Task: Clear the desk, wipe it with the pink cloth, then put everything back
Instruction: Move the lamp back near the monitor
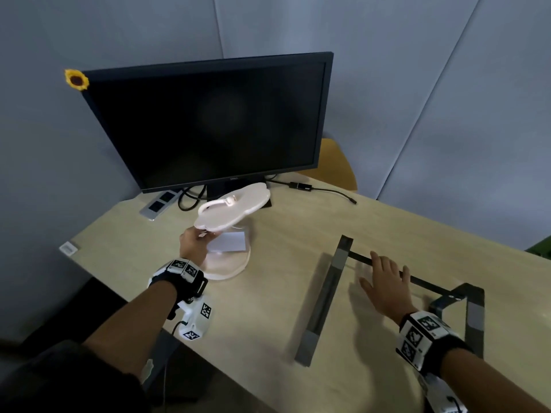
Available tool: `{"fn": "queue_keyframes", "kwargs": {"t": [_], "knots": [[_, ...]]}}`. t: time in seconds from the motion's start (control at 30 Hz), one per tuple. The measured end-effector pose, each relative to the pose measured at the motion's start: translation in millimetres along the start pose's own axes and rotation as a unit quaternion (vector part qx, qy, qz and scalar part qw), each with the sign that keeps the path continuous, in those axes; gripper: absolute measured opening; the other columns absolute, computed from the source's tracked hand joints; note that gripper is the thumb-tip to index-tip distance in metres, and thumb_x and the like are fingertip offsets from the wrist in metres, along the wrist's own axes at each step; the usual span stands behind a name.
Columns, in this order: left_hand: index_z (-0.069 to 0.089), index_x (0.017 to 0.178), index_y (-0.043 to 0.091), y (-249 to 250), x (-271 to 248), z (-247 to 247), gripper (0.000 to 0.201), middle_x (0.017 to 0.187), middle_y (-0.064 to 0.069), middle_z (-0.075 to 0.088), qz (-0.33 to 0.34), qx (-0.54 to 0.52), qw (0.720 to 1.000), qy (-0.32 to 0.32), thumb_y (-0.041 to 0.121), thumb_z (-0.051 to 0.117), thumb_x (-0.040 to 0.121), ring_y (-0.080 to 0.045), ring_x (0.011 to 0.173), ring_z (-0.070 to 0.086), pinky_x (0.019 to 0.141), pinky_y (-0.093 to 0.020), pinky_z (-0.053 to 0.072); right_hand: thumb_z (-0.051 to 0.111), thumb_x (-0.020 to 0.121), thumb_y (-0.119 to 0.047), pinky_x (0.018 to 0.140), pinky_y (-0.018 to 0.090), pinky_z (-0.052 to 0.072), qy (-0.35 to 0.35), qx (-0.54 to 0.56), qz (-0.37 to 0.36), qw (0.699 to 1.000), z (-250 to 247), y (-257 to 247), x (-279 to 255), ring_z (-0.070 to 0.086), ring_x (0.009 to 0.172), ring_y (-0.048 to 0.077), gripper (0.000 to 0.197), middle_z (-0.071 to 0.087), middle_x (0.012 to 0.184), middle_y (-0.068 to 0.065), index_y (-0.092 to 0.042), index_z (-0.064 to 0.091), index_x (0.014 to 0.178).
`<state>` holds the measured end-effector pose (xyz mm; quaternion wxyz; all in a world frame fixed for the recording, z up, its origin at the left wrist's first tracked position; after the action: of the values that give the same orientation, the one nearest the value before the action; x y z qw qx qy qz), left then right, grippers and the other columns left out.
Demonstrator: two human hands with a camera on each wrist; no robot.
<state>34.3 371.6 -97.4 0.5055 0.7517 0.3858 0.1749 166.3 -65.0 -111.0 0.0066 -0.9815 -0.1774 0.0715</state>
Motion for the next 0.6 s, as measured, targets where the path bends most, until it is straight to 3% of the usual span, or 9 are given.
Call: {"fn": "queue_keyframes", "kwargs": {"t": [0.13, 0.3, 0.37, 0.4, 0.47, 0.5, 0.6], "knots": [[0.06, 0.108, -0.01, -36, 13, 4, 0.032, 0.107, -0.026, 0.063, -0.073, -0.078, 0.994, -0.017, 0.004, 0.07, 0.081, -0.032, 0.098, 0.06, 0.081, -0.055, 0.054, 0.046, 0.093, -0.036, 0.114, 0.05, 0.018, 0.023, 0.01, 0.0, 1.0, 2, 3, -1, 0.033, 0.135, 0.027, 0.067, 0.037, 0.143, 0.008, -0.011, 0.017, 0.148], [0.052, 0.124, -0.008, -73, 23, 6, 0.045, 0.118, -0.023, 0.059, -0.139, -0.128, 0.981, -0.033, 0.003, 0.068, 0.083, -0.028, 0.102, 0.055, 0.063, -0.038, 0.053, 0.062, 0.084, -0.024, 0.107, 0.056, 0.028, 0.064, 0.013, -0.007, 0.998, 3, 3, -2, 0.048, 0.123, 0.033, 0.068, 0.051, 0.13, 0.014, -0.006, 0.033, 0.143], [0.057, 0.119, -0.005, -74, 25, 2, 0.041, 0.116, -0.019, 0.063, -0.121, -0.111, 0.986, -0.026, 0.006, 0.071, 0.082, -0.023, 0.098, 0.057, 0.071, -0.037, 0.053, 0.06, 0.085, -0.024, 0.109, 0.054, 0.025, 0.057, 0.016, 0.006, 0.998, 4, 3, -2, 0.044, 0.126, 0.031, 0.069, 0.048, 0.133, 0.013, -0.007, 0.029, 0.145], [0.061, 0.111, -0.004, -71, 24, 0, 0.033, 0.108, -0.014, 0.068, -0.103, -0.096, 0.99, -0.024, 0.007, 0.071, 0.082, -0.02, 0.092, 0.06, 0.073, -0.031, 0.053, 0.058, 0.086, -0.024, 0.11, 0.053, 0.023, 0.055, 0.019, 0.012, 0.998, 4, 3, -2, 0.043, 0.128, 0.03, 0.069, 0.047, 0.135, 0.013, -0.008, 0.027, 0.145], [0.065, 0.093, 0.0, -59, 17, 0, 0.013, 0.081, -0.004, 0.072, -0.076, -0.082, 0.993, -0.031, 0.004, 0.07, 0.082, -0.013, 0.077, 0.063, 0.06, -0.011, 0.049, 0.054, 0.088, -0.024, 0.112, 0.052, 0.019, 0.048, 0.018, 0.024, 0.998, 3, 3, -2, 0.039, 0.13, 0.028, 0.068, 0.043, 0.138, 0.011, -0.01, 0.023, 0.147], [0.065, 0.091, 0.001, -52, 13, 1, 0.011, 0.078, -0.004, 0.069, -0.061, -0.077, 0.995, -0.035, 0.004, 0.07, 0.082, -0.016, 0.076, 0.062, 0.052, -0.006, 0.046, 0.052, 0.089, -0.024, 0.113, 0.051, 0.018, 0.041, 0.018, 0.027, 0.999, 2, 3, -3, 0.037, 0.132, 0.027, 0.067, 0.041, 0.14, 0.01, -0.011, 0.021, 0.147], [0.064, 0.106, -0.002, -47, 5, 0, 0.04, 0.096, -0.015, 0.065, -0.025, -0.064, 0.997, -0.043, 0.018, 0.078, 0.074, -0.025, 0.084, 0.06, 0.048, -0.012, 0.049, 0.044, 0.092, -0.02, 0.113, 0.049, 0.017, 0.011, 0.024, 0.029, 0.999, -4, 2, -5, 0.035, 0.133, 0.026, 0.06, 0.039, 0.142, 0.007, -0.012, 0.019, 0.147]]}}
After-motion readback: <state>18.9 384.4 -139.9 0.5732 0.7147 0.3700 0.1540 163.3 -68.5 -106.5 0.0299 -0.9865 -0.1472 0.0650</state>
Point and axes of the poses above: each hand's wrist, its own x-axis towards the middle knuckle, its own z-axis out of the palm, y = z × x, the point moved 10 cm from there along x, towards the middle knuckle
